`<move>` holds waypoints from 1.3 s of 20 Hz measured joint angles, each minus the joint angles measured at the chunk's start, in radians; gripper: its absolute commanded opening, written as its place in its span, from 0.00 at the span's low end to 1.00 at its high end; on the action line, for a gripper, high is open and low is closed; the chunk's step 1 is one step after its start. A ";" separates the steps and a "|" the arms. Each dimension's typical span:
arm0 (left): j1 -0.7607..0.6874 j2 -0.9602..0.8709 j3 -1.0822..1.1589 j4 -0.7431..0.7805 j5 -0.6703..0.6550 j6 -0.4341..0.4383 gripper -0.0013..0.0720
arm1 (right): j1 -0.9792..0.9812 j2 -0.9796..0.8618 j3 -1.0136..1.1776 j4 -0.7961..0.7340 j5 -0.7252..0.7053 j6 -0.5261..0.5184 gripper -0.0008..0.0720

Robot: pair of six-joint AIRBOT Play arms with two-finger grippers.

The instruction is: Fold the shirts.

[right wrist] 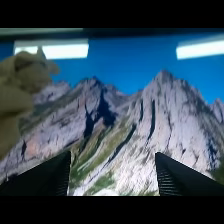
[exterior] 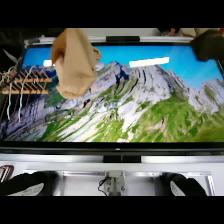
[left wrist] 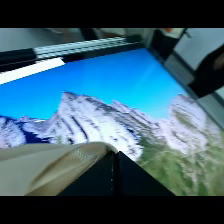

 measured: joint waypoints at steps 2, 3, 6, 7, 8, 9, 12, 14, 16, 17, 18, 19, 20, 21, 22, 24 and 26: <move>-0.135 0.028 -0.057 -0.003 0.041 -0.021 0.08 | 0.000 0.080 0.026 -0.050 -0.021 0.000 0.88; -0.206 0.024 -0.098 -0.002 0.067 -0.034 0.08 | 0.000 0.114 0.033 -0.073 -0.021 0.003 0.88; -0.385 -0.042 -0.223 -0.002 0.181 -0.083 0.08 | 0.000 0.188 0.046 -0.136 0.034 0.021 0.88; -0.431 -0.084 -0.258 0.000 0.206 -0.105 0.09 | 0.000 0.199 0.048 -0.149 0.070 0.026 0.88; -0.464 -0.126 -0.280 -0.001 0.225 -0.128 0.17 | 0.000 0.201 0.048 -0.161 0.121 0.030 0.88; -0.489 -0.169 -0.297 -0.002 0.238 -0.151 0.48 | 0.000 0.197 0.049 -0.169 0.171 0.035 0.88; -0.508 -0.246 -0.322 -0.026 0.213 -0.196 1.00 | 0.000 0.147 0.051 -0.182 0.307 0.038 0.88; -0.470 -0.249 -0.320 -0.025 0.143 -0.200 1.00 | 0.000 0.084 0.051 -0.178 0.350 0.041 0.88; -0.391 -0.210 -0.307 0.026 0.052 -0.202 1.00 | 0.000 0.002 0.051 -0.145 0.355 0.040 0.88; -0.334 -0.185 -0.304 0.088 0.002 -0.212 1.00 | 0.000 -0.046 0.051 -0.117 0.350 0.039 0.88; -0.269 -0.161 -0.302 0.161 -0.049 -0.227 1.00 | 0.000 -0.105 0.051 -0.077 0.335 0.033 0.88; -0.203 -0.142 -0.299 0.216 -0.085 -0.238 0.99 | 0.000 -0.164 0.051 -0.035 0.322 0.025 0.88; -0.127 -0.132 -0.300 0.262 -0.129 -0.248 0.98 | 0.000 -0.232 0.051 0.020 0.309 0.016 0.88; -0.061 -0.131 -0.307 0.288 -0.164 -0.254 0.98 | 0.000 -0.298 0.051 0.079 0.292 0.006 0.88; 0.004 -0.138 -0.319 0.297 -0.192 -0.259 0.98 | 0.001 -0.374 0.051 0.144 0.282 -0.007 0.89; 0.100 -0.174 -0.351 0.280 -0.222 -0.267 0.98 | 0.008 -0.510 0.051 0.259 0.263 -0.030 0.97; 0.150 -0.230 -0.381 0.229 -0.225 -0.268 0.98 | 0.032 -0.636 0.051 0.326 0.256 -0.059 0.97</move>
